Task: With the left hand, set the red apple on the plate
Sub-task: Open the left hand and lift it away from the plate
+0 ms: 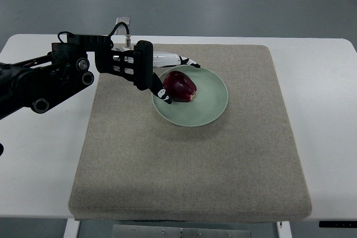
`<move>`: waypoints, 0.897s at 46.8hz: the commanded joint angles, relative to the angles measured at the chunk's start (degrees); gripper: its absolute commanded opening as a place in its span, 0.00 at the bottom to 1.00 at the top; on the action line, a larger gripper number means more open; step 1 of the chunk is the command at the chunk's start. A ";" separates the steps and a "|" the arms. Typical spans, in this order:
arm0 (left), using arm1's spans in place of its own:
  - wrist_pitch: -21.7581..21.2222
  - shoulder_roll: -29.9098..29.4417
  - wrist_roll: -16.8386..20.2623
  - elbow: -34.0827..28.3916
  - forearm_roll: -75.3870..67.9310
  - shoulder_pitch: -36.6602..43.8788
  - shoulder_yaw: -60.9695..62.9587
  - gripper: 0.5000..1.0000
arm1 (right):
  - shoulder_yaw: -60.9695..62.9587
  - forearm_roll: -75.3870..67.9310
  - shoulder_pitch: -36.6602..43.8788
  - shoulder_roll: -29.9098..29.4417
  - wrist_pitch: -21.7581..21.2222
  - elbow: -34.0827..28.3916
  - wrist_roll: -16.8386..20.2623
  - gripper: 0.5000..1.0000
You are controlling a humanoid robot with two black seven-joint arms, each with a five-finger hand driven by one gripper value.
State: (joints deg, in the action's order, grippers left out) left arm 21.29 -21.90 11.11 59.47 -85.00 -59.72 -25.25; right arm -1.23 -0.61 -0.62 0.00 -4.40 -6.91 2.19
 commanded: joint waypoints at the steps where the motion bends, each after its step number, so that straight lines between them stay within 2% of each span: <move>1: -0.46 -0.51 0.05 -0.32 6.59 -1.01 0.12 0.99 | 0.00 0.00 0.00 0.00 0.00 -0.04 0.01 0.86; 6: -0.37 -1.65 -0.04 -1.63 16.52 -2.60 -0.14 0.99 | 0.00 0.00 0.00 0.00 0.00 -0.04 0.01 0.86; 14: 0.24 -2.27 -0.22 -8.04 36.29 -2.51 -3.48 1.00 | 0.00 0.00 0.00 0.00 0.00 -0.04 0.01 0.86; 25: 1.30 -3.06 -1.44 -11.04 63.97 -1.63 -6.21 1.00 | 0.00 0.00 0.00 0.00 0.00 0.05 0.01 0.86; 36: 2.26 -3.41 -9.09 -13.06 88.15 0.21 -6.30 1.00 | 0.00 0.00 0.00 0.00 0.00 0.05 0.01 0.86; 42: 3.67 -3.50 -11.02 -12.97 96.95 1.80 -6.74 1.00 | 0.00 0.00 0.00 0.00 0.00 -0.04 0.01 0.86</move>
State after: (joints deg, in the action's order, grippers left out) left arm 24.42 -25.32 0.93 46.41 7.65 -58.60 -31.64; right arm -1.23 -0.61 -0.62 0.00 -4.39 -6.90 2.19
